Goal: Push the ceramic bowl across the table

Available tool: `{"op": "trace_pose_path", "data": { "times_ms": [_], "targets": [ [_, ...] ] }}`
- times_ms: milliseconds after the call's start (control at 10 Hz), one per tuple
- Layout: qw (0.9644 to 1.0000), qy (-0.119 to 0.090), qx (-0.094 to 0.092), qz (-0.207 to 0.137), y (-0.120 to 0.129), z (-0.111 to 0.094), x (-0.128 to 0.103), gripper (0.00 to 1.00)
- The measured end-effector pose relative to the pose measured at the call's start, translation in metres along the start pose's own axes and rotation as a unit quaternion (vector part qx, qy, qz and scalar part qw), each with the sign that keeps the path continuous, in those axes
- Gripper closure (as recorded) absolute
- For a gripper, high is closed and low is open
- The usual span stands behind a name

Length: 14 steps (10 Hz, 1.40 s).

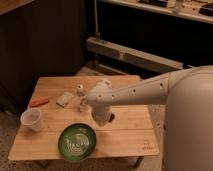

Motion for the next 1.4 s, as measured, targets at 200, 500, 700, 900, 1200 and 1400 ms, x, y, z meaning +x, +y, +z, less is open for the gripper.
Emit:
{"op": "trace_pose_path", "data": {
  "times_ms": [200,500,700,900,1200,1400],
  "targets": [
    [0.9981,-0.06,-0.007,-0.003,-0.001,-0.002,-0.002,0.9],
    [0.9979,-0.045,-0.046,0.008,-0.007,0.008,0.028,0.9],
    [0.9984,-0.002,-0.054,0.017,-0.004,0.018,0.045,0.9],
    [0.9976,0.012,-0.064,0.025,-0.004,0.025,0.059,0.9],
    [0.9967,-0.004,-0.07,0.043,0.01,0.044,0.083,0.9],
    [0.9959,-0.016,-0.08,0.038,0.024,0.053,0.091,0.9]
  ]
}}
